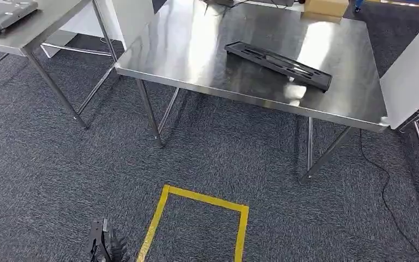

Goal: Take the parts from the cabinet and place them on the table.

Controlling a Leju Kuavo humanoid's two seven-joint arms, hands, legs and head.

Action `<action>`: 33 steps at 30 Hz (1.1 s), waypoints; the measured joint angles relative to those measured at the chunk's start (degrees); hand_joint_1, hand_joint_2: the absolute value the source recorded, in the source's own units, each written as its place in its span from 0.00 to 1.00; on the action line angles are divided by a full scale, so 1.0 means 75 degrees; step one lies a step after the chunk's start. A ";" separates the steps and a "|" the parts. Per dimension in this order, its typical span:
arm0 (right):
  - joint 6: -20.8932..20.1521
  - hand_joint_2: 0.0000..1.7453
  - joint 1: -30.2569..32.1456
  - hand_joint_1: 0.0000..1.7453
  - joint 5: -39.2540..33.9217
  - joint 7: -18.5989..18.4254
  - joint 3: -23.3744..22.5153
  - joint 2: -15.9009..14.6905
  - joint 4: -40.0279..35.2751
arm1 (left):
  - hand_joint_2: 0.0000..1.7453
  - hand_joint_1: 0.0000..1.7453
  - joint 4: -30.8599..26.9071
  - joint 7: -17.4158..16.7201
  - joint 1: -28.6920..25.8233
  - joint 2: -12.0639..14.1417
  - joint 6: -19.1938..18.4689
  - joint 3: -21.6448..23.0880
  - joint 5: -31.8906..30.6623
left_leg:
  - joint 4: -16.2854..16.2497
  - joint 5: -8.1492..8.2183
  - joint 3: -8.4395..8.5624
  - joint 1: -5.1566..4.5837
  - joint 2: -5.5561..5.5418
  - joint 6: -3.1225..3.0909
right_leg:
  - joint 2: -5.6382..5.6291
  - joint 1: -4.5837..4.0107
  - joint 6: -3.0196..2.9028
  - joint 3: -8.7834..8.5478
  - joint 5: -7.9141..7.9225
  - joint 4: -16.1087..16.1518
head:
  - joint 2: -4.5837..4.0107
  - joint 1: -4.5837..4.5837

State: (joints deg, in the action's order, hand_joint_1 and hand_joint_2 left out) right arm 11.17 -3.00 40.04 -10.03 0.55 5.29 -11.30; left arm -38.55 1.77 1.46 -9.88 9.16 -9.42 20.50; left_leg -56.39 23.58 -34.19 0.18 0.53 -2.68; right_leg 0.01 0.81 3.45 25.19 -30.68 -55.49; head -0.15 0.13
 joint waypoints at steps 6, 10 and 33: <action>-0.0015 0.00 -0.0015 0.00 0.0058 0.0000 0.0070 0.0026 0.0015 | 0.00 0.00 -0.0097 0.0006 0.0007 -0.0070 0.0149 0.0093 0.0047 | -0.0247 0.0168 -0.0186 0.0044 -0.0036 0.0274 | 0.0017 0.0041 -0.0362 0.0177 0.0233 0.0160 | 0.0000 0.0035; -0.0015 0.00 -0.0011 0.00 0.0070 0.0000 0.0082 0.0038 0.0017 | 0.00 0.00 -0.0114 0.0006 0.0005 -0.0076 0.0175 0.0122 0.0064 | -0.2382 0.1553 -0.0770 0.0073 -0.0055 0.0401 | 0.0038 0.0019 -0.0489 0.0433 0.0471 0.0130 | 0.0000 0.0079; -0.0067 0.00 -0.0080 0.00 0.0658 -0.0125 0.0338 0.0032 0.0026 | 0.00 0.00 -0.0391 0.0015 0.0019 -0.0335 0.0595 0.0128 -0.0122 | -0.0044 -0.0010 -0.0026 -0.0009 -0.0634 0.0116 | -0.0390 -0.0046 -0.0170 0.0140 0.0041 0.0104 | 0.0000 -0.0020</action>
State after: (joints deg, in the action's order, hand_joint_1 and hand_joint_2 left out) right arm 10.67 -3.60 44.98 -10.97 3.08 5.53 -11.10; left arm -41.48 1.88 1.60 -12.39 13.62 -8.46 19.59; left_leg -56.73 23.50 -34.38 0.11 -4.22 -1.80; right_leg -2.92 0.46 2.17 26.24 -30.37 -54.71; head -0.15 -0.02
